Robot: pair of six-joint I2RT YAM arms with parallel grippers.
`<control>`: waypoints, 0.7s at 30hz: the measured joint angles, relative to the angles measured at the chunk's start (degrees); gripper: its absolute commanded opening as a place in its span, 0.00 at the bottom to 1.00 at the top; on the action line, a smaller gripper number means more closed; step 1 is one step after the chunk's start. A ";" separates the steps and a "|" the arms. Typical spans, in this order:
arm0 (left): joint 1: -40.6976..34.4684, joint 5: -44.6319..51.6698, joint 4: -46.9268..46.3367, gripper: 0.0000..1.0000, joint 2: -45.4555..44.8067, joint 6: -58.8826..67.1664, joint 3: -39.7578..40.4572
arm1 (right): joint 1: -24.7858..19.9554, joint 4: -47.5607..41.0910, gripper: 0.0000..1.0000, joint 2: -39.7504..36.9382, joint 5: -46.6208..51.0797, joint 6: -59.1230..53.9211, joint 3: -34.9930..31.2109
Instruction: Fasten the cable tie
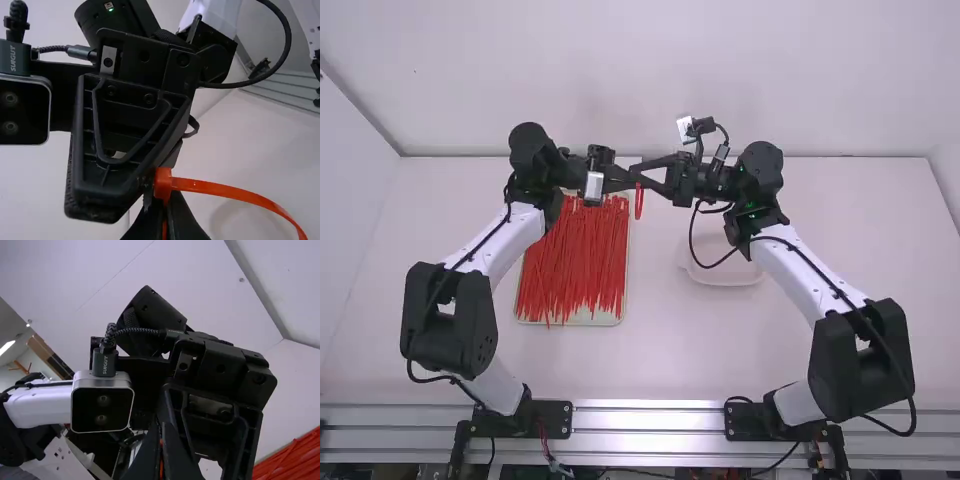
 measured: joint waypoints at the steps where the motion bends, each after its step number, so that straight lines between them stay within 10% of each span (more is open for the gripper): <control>1: 0.00 0.00 -0.35 0.02 0.00 0.00 0.00 | 0.00 -0.02 0.00 0.00 0.00 -0.07 0.00; 21: -0.02 -0.68 -1.81 0.02 -0.07 0.02 -1.55 | -0.85 -0.68 0.00 0.37 -0.46 -0.11 -0.02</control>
